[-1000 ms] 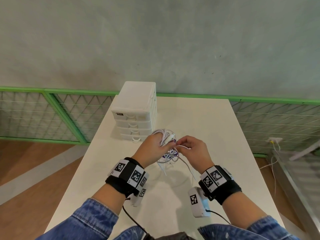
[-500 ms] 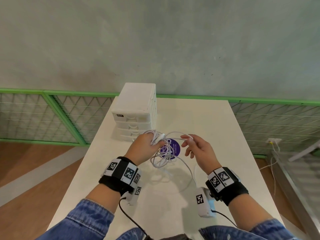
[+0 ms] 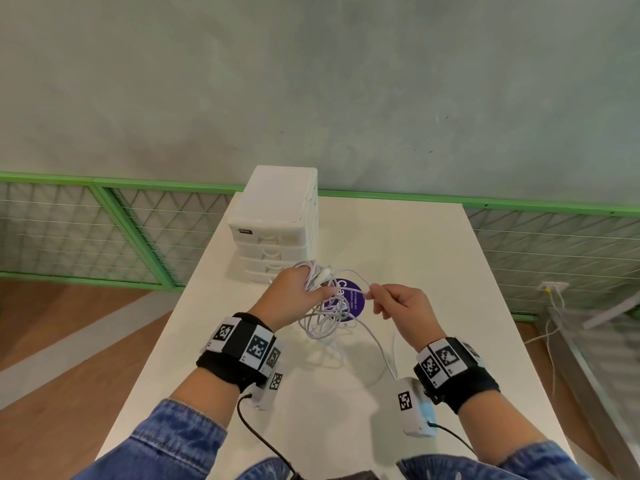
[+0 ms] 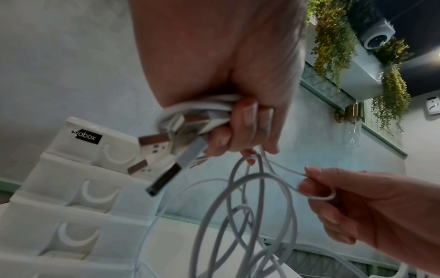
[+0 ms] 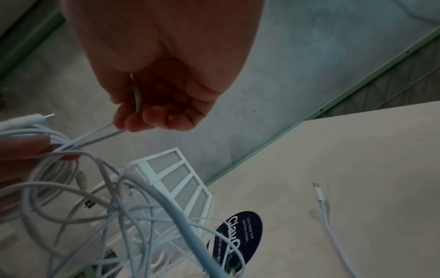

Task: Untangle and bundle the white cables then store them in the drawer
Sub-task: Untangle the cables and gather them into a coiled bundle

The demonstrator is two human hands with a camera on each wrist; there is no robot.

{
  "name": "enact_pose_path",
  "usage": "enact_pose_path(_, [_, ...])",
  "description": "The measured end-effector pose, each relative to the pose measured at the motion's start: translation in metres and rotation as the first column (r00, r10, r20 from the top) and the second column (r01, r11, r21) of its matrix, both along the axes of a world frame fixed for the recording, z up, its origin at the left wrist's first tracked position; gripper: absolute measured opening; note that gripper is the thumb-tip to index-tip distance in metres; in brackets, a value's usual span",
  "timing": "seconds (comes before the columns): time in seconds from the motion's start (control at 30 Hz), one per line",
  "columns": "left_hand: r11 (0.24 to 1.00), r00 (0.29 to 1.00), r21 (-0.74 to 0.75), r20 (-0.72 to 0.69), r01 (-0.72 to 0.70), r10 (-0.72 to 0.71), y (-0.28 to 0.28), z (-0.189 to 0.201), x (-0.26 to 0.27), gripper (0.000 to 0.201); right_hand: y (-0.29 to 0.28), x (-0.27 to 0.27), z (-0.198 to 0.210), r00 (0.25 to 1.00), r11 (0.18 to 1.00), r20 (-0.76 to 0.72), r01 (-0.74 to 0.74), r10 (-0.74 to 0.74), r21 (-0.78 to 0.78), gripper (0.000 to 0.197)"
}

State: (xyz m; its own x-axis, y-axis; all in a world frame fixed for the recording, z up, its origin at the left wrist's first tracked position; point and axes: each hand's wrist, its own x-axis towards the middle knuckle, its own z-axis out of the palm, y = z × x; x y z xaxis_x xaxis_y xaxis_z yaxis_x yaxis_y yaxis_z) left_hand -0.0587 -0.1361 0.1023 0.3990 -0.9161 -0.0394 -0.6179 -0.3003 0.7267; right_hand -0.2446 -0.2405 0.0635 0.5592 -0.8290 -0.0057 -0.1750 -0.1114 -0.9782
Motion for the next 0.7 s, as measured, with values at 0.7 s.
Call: enact_pose_path(0.7, [0.996, 0.998, -0.062, -0.037, -0.059, 0.057, 0.004, 0.0, 0.006, 0.027, -0.006, 0.006, 0.004, 0.975, 0.963, -0.134, -0.198, 0.175, -0.184, 0.019])
